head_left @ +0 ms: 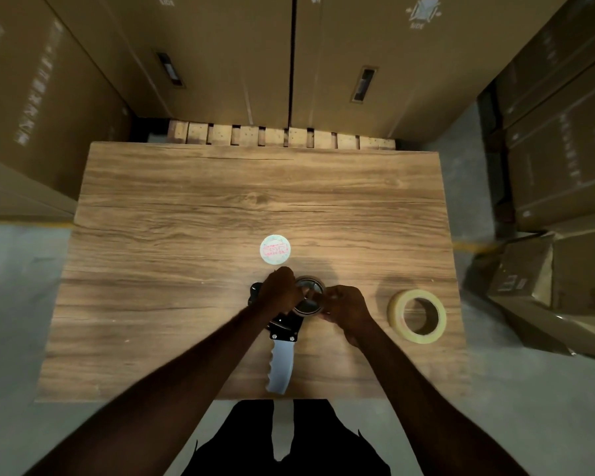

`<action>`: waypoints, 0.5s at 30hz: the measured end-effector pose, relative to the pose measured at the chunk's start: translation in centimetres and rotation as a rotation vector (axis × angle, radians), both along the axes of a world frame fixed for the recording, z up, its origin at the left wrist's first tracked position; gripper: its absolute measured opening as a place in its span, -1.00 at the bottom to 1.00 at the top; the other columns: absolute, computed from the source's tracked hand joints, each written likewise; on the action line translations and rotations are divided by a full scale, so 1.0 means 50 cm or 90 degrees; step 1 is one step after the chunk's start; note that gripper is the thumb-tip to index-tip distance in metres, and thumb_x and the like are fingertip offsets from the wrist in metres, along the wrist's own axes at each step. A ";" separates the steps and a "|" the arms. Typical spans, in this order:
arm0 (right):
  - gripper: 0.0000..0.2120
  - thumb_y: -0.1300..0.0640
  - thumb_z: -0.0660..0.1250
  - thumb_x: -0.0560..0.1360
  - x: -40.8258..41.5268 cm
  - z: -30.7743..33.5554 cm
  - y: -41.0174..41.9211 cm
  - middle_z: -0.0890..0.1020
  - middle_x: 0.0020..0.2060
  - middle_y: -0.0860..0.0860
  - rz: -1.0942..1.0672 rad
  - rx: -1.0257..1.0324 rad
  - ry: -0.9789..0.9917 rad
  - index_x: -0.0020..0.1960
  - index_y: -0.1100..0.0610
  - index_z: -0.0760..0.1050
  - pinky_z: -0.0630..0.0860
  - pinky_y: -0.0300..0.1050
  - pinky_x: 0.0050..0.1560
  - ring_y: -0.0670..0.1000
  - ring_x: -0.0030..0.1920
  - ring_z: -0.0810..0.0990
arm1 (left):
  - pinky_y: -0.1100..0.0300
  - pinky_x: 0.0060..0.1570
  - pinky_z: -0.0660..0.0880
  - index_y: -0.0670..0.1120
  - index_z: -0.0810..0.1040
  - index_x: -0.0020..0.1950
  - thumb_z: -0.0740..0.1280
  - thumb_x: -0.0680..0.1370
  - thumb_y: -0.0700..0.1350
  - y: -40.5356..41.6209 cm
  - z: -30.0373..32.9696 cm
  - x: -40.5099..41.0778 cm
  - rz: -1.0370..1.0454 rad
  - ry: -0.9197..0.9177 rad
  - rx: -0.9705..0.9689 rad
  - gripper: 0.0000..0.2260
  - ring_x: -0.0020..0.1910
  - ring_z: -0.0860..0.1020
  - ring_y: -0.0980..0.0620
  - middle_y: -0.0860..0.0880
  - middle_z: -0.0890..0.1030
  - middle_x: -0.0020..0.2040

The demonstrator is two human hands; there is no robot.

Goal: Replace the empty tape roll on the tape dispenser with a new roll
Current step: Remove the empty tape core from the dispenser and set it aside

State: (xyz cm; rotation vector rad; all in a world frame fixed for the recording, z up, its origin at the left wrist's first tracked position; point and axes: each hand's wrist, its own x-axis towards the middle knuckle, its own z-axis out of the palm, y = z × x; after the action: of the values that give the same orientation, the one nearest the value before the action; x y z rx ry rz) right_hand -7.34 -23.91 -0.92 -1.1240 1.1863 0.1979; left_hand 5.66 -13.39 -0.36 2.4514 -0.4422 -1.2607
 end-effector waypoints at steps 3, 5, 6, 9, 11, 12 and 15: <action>-0.80 0.17 0.67 0.37 -0.003 0.005 0.003 0.67 -0.24 0.20 -0.011 -0.020 0.003 -0.30 0.16 0.66 0.67 0.19 0.07 0.16 -0.14 0.67 | 0.12 -0.23 0.47 -0.20 0.57 -0.05 0.44 0.43 -0.01 0.000 0.000 0.000 0.004 -0.003 0.004 -0.74 -0.04 0.65 -0.18 -0.19 0.67 -0.08; -0.77 0.14 0.69 0.34 -0.001 0.009 0.006 0.65 -0.26 0.19 -0.015 -0.036 0.012 -0.32 0.15 0.65 0.68 0.15 0.02 0.14 -0.17 0.67 | 0.09 -0.23 0.54 -0.19 0.56 -0.07 0.44 0.43 -0.01 0.001 0.001 0.000 0.006 -0.005 0.009 -0.73 -0.09 0.66 -0.16 -0.17 0.67 -0.11; -0.75 0.12 0.70 0.32 0.000 0.012 0.007 0.66 -0.27 0.18 -0.016 -0.042 0.016 -0.33 0.15 0.65 0.69 0.15 0.01 0.13 -0.18 0.67 | 0.06 -0.20 0.59 -0.20 0.56 -0.05 0.44 0.43 -0.01 0.001 0.002 -0.002 0.010 -0.002 0.010 -0.72 -0.12 0.67 -0.16 -0.17 0.68 -0.11; -0.74 0.10 0.72 0.30 0.005 0.017 0.007 0.67 -0.31 0.14 -0.007 -0.074 0.039 -0.33 0.16 0.65 0.75 0.14 -0.07 0.10 -0.23 0.70 | 0.07 -0.20 0.59 -0.21 0.54 -0.02 0.44 0.43 0.01 0.000 0.018 -0.004 0.012 -0.018 0.018 -0.69 -0.11 0.66 -0.16 -0.18 0.67 -0.08; -0.73 0.11 0.72 0.30 0.009 0.020 0.007 0.70 -0.28 0.16 0.011 -0.110 0.059 -0.29 0.19 0.65 0.76 0.11 -0.16 0.12 -0.22 0.75 | 0.07 -0.21 0.52 -0.21 0.53 0.00 0.43 0.44 0.02 -0.002 0.033 -0.006 0.002 -0.044 0.027 -0.68 -0.04 0.64 -0.16 -0.18 0.66 -0.02; -0.74 0.13 0.70 0.31 0.010 0.021 0.009 0.72 -0.25 0.17 0.027 -0.134 0.068 -0.27 0.20 0.63 0.76 0.12 -0.18 0.13 -0.20 0.77 | 0.08 -0.19 0.49 -0.20 0.53 0.04 0.43 0.45 0.00 -0.002 0.042 -0.007 -0.001 -0.057 0.035 -0.68 0.00 0.64 -0.17 -0.17 0.65 0.01; -0.78 0.22 0.58 0.39 0.011 0.021 0.016 0.69 -0.26 0.06 0.101 -0.264 0.099 -0.27 0.11 0.54 0.70 -0.04 -0.24 0.12 -0.17 0.74 | 0.11 -0.14 0.44 -0.17 0.51 0.11 0.41 0.47 -0.05 -0.002 0.069 -0.022 0.010 -0.110 0.065 -0.71 0.07 0.62 -0.18 -0.15 0.64 0.07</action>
State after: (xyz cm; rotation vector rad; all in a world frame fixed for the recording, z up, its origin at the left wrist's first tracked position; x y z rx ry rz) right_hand -6.78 -23.10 0.13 -1.5921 1.3122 0.1676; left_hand 4.55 -13.51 3.08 2.6576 -0.4114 -1.0947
